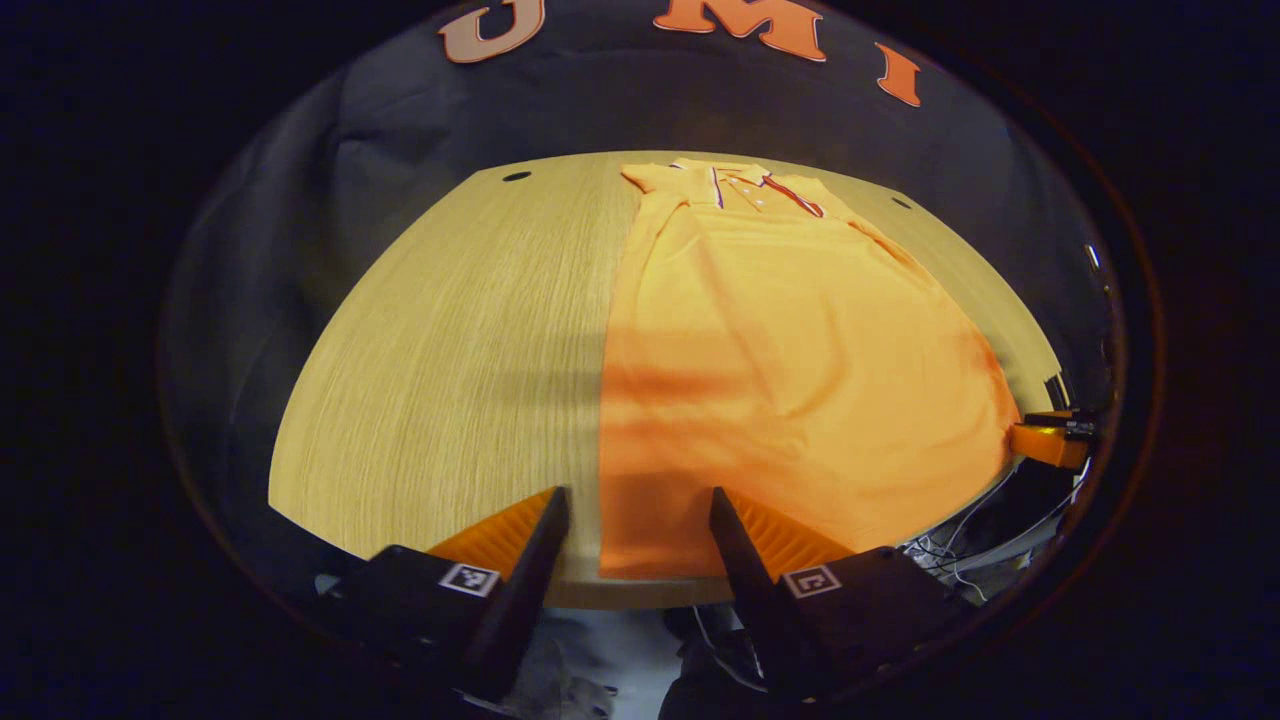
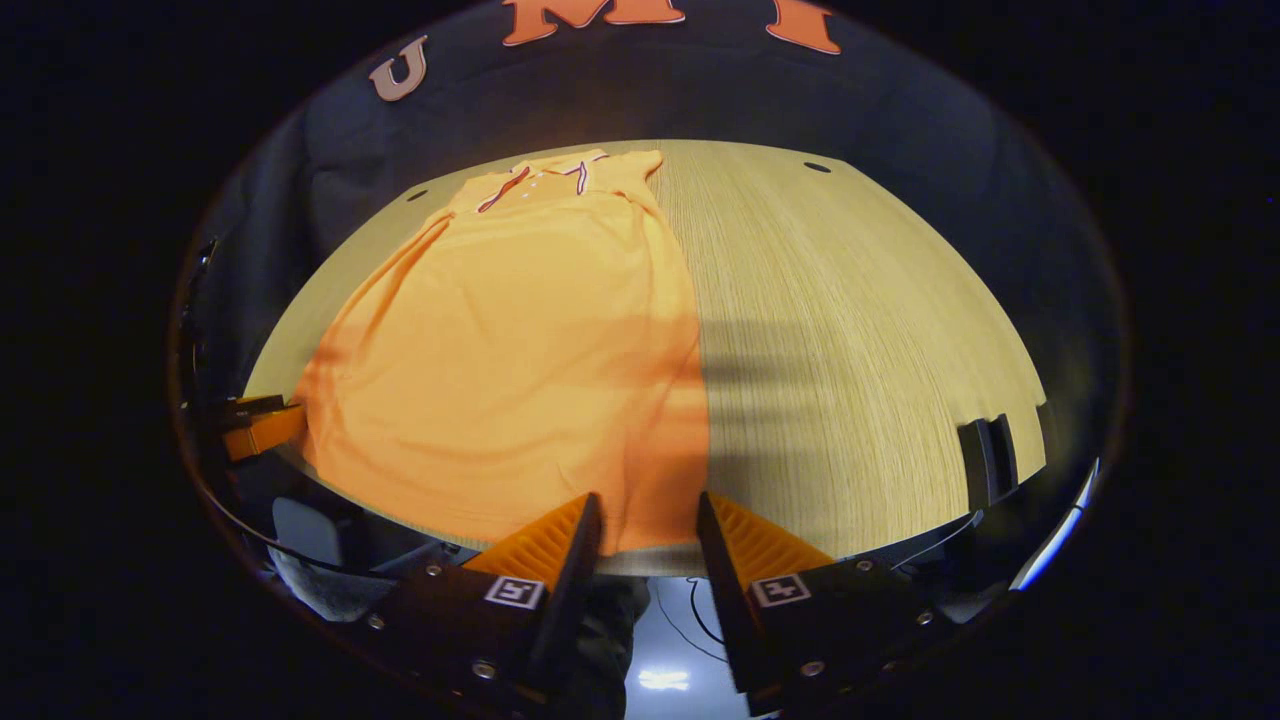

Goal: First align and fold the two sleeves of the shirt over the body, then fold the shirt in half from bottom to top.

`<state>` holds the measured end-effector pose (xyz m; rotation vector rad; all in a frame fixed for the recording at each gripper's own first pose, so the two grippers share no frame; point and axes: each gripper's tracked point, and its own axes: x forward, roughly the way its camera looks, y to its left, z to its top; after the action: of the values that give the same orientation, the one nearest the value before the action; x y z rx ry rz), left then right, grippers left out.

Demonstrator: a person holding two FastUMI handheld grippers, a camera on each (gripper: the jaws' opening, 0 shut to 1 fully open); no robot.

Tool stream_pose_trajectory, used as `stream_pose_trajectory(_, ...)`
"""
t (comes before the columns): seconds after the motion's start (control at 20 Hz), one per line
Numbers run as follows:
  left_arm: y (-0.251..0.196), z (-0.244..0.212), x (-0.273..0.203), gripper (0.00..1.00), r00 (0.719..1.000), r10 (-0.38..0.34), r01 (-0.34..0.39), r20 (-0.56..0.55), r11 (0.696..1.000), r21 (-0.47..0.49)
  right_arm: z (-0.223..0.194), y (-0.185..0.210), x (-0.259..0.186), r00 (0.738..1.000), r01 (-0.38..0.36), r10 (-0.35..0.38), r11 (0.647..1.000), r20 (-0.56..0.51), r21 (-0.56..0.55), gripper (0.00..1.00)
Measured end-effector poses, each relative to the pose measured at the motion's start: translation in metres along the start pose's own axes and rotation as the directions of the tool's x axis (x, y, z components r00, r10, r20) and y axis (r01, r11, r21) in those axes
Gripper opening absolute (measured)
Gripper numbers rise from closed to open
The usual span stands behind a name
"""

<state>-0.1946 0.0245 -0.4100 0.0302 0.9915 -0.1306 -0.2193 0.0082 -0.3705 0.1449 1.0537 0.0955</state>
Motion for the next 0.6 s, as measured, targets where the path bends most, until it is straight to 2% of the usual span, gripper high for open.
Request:
stream_pose_trajectory(0.05,-0.002,-0.001,0.002,0.78,1.000,-0.004,0.004,-0.016,1.000,0.005,0.000,0.001,0.000,1.000,-0.002,0.002,1.000,-0.018,0.014,0.46)
stream_pose_trajectory(0.15,-0.006,0.003,0.008,0.75,0.998,-0.028,0.027,-0.050,1.000,-0.003,0.001,0.005,0.000,0.999,-0.017,0.019,0.999,-0.051,0.050,0.33)
stream_pose_trajectory(0.2,-0.007,0.004,0.007,0.42,0.997,-0.024,0.022,-0.068,0.999,-0.036,0.002,0.008,0.001,0.998,-0.028,0.032,0.997,-0.063,0.076,0.18)
stream_pose_trajectory(0.25,-0.006,0.005,0.008,0.09,0.994,-0.025,0.021,-0.102,0.999,-0.040,0.000,0.010,0.003,0.995,-0.044,0.051,0.995,-0.086,0.086,0.16)
stream_pose_trajectory(0.3,-0.009,0.005,0.008,0.10,0.991,-0.046,0.040,-0.126,0.998,-0.049,0.003,0.012,-0.002,0.993,-0.050,0.062,0.992,-0.098,0.118,0.10)
stream_pose_trajectory(0.35,-0.013,0.008,0.003,0.01,0.985,-0.085,0.072,-0.150,0.994,-0.085,0.000,0.018,0.000,0.989,-0.076,0.092,0.987,-0.112,0.139,0.04)
stream_pose_trajectory(0.5,-0.013,0.004,0.004,0.01,0.968,-0.170,0.133,-0.187,0.972,-0.193,0.002,0.020,0.000,0.988,-0.081,0.100,0.985,-0.121,0.153,0.04)
stream_pose_trajectory(0.6,-0.012,0.015,0.004,0.01,0.969,-0.177,0.141,-0.171,0.969,-0.203,0.015,0.021,-0.005,0.988,-0.098,0.118,0.976,-0.100,0.192,0.04)
